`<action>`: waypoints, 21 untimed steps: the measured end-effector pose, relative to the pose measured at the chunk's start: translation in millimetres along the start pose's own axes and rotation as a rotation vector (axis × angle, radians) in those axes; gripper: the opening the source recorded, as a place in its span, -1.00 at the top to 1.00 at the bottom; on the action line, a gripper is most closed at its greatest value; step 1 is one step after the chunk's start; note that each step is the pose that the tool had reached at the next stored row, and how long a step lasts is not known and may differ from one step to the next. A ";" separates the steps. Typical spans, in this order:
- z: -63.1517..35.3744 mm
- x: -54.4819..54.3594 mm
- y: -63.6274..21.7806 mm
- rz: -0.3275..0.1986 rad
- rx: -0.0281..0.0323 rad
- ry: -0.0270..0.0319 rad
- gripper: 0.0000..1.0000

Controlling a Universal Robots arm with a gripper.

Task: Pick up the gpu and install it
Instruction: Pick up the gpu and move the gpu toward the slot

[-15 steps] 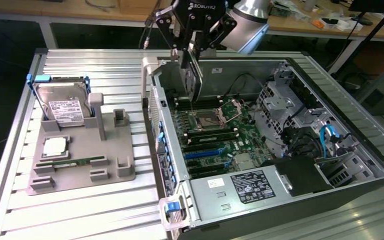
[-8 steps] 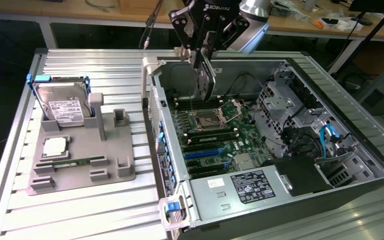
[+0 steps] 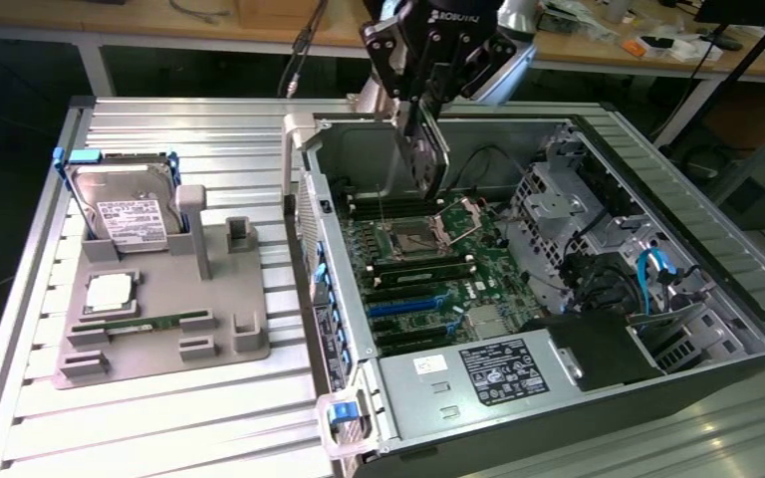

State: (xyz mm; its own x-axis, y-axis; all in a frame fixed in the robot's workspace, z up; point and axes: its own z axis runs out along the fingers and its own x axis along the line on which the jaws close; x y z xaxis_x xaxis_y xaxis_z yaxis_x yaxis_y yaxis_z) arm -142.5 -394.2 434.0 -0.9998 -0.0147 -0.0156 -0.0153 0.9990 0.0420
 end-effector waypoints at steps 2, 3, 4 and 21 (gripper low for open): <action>0.0 -5.7 -0.1 0.000 0.0001 0.0003 0.46; 0.1 -8.4 -0.1 0.000 0.0001 0.0004 0.46; 0.1 -10.6 -0.2 0.000 0.0001 0.0004 0.46; 0.5 -35.3 -0.5 -0.003 0.0000 0.0013 0.46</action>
State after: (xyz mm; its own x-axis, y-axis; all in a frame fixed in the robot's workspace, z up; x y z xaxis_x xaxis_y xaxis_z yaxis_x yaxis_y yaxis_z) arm -107.1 -394.2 434.0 -0.9997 -0.0175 -0.0144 -0.0181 0.9990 0.0419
